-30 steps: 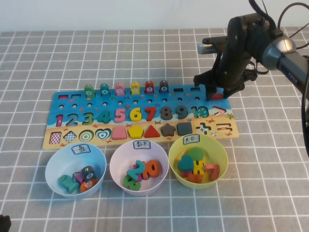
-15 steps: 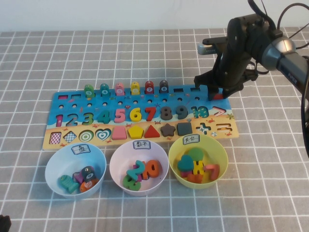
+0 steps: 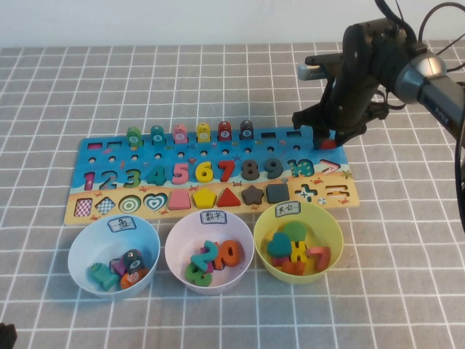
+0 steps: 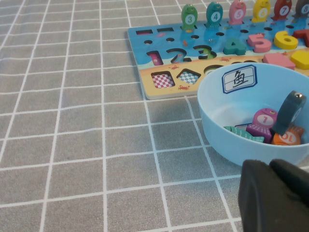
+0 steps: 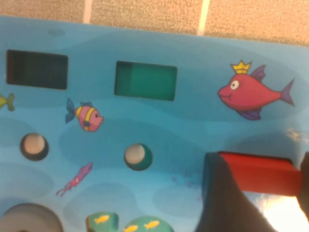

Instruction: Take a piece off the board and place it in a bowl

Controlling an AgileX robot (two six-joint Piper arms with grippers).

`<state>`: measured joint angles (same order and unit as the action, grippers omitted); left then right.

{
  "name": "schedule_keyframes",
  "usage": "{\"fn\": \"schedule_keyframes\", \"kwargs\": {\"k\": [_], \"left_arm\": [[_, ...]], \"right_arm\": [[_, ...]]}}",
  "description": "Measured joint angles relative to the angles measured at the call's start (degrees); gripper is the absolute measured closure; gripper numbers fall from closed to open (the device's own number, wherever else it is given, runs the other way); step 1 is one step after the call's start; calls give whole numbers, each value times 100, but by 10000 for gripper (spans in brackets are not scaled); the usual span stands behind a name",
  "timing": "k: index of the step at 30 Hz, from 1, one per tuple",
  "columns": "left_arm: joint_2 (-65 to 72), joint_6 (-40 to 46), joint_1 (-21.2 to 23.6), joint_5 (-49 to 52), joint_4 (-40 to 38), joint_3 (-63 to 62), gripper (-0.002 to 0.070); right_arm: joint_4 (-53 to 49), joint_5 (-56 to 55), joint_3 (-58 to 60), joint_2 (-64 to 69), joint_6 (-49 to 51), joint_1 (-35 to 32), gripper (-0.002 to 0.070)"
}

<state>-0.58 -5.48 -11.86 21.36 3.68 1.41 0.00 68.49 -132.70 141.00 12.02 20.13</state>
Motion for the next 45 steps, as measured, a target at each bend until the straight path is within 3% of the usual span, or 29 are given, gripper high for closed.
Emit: {"fn": "schedule_keyframes", "kwargs": {"k": [19,27,33,45], "left_arm": [[0,0,0,0,0,0,679],[0,0,0,0,0,0,679],[0,0,0,0,0,0,679],[0,0,0,0,0,0,679]], "right_arm": [[49,237,-471,-366,0,12,393],[49,263,-266,-945,-77,314,394],[-91,263,887,-1876,-115,536,394],[-118,58,4680,-4591,-43,911,395]]}}
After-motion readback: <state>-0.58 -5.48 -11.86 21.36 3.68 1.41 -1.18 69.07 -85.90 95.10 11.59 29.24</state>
